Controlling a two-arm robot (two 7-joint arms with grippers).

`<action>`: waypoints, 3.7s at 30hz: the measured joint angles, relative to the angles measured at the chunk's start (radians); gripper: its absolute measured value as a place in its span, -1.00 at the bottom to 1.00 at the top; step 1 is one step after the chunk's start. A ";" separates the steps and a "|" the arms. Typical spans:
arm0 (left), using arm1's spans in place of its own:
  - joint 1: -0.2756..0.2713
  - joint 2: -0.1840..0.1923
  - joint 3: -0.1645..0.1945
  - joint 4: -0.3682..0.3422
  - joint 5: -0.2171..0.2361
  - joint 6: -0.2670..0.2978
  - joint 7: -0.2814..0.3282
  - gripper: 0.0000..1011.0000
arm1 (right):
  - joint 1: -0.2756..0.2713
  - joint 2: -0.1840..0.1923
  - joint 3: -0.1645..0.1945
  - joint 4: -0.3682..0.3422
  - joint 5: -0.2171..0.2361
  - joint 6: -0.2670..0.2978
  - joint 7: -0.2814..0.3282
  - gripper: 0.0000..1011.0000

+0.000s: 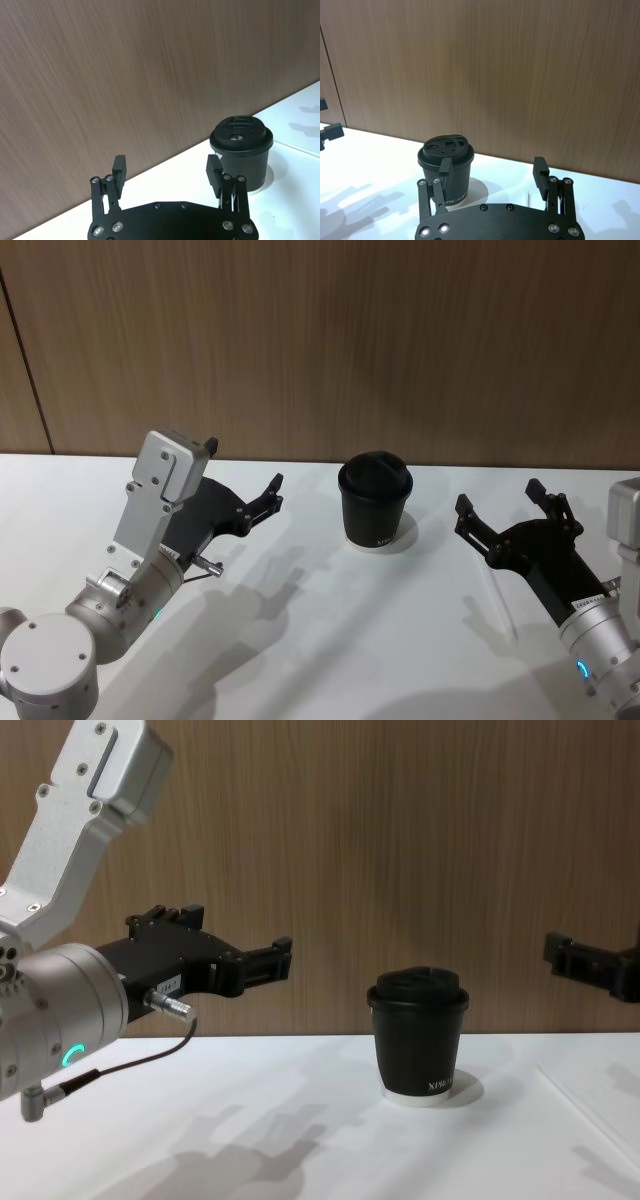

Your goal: Pick up the straw with one hand, pass it to the other hand, and insert it into the cup.

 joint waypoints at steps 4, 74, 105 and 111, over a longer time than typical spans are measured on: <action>0.000 0.000 0.000 0.000 0.000 0.000 0.000 0.98 | 0.000 0.000 0.000 0.000 0.000 0.000 0.000 0.98; 0.000 0.000 0.000 0.000 0.000 0.000 0.000 0.98 | -0.011 0.002 0.003 -0.021 -0.056 0.212 -0.038 0.98; 0.000 0.000 0.000 0.000 0.000 0.000 0.000 0.98 | -0.003 -0.010 0.019 -0.002 -0.073 0.390 -0.043 0.98; 0.000 0.000 0.000 0.000 0.000 0.000 0.000 0.98 | 0.001 -0.015 0.025 -0.004 -0.070 0.423 -0.040 0.98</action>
